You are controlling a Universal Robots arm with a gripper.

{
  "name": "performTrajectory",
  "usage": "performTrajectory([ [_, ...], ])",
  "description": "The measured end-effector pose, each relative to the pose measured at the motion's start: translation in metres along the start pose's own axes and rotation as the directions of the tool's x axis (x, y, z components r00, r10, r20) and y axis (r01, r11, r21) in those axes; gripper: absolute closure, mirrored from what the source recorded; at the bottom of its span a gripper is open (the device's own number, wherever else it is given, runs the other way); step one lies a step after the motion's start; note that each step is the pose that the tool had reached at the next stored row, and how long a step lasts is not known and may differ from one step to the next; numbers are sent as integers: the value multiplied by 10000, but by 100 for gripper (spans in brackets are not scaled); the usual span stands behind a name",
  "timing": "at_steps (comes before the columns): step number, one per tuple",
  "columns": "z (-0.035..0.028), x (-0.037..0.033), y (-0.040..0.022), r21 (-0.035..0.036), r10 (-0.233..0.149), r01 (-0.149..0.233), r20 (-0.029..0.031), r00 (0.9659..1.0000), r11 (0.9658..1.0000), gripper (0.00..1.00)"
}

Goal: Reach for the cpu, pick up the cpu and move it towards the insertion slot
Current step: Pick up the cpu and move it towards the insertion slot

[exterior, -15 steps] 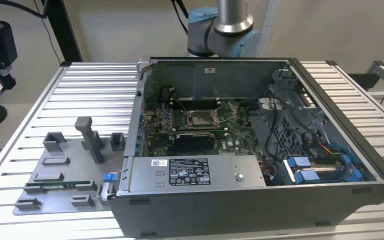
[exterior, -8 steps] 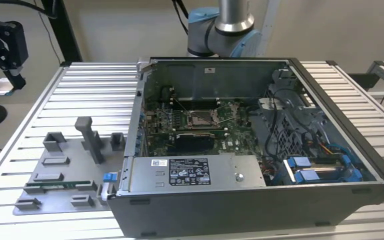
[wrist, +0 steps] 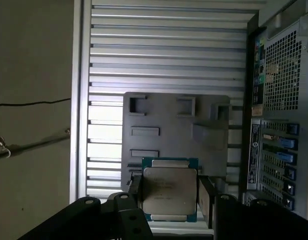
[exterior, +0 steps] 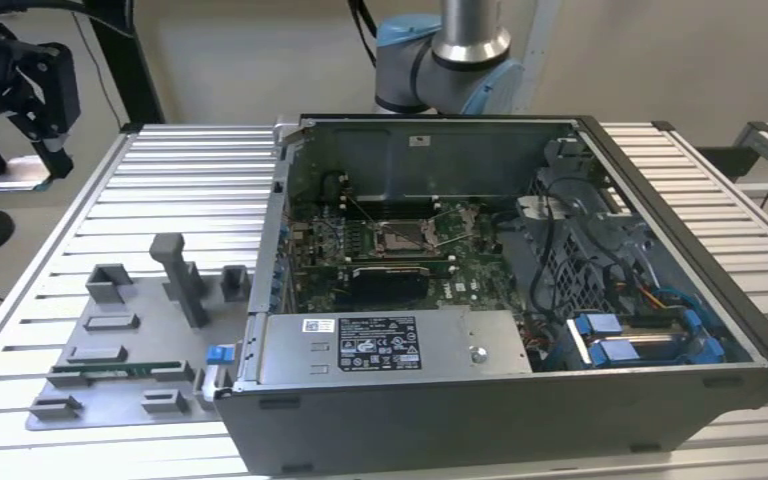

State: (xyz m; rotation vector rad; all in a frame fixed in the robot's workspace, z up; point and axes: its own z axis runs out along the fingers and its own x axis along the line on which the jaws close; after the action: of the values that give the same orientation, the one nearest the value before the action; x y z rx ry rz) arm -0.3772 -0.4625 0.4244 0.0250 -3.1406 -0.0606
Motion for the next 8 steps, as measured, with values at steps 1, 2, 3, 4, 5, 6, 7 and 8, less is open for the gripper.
performTrajectory([
  [1, 0, -39, -1, 1, 0, 0, -1, 10000, 10000, 100],
  [2, 0, -76, -1, 0, 0, 0, 0, 10000, 10000, 100],
  [3, 0, -110, -2, 0, 0, 0, 0, 10000, 10000, 100],
  [4, 0, -149, -2, 0, 0, 0, 0, 10000, 10000, 100],
  [5, 0, -187, -3, 0, 1, -1, 0, 10000, 10000, 100],
  [6, 0, -229, -4, 1, 0, 0, 0, 10000, 10000, 100],
  [7, -1, -266, -4, 1, 0, 0, -1, 10000, 10000, 100],
  [8, -1, -307, -5, 0, 0, 0, 0, 10000, 10000, 100],
])
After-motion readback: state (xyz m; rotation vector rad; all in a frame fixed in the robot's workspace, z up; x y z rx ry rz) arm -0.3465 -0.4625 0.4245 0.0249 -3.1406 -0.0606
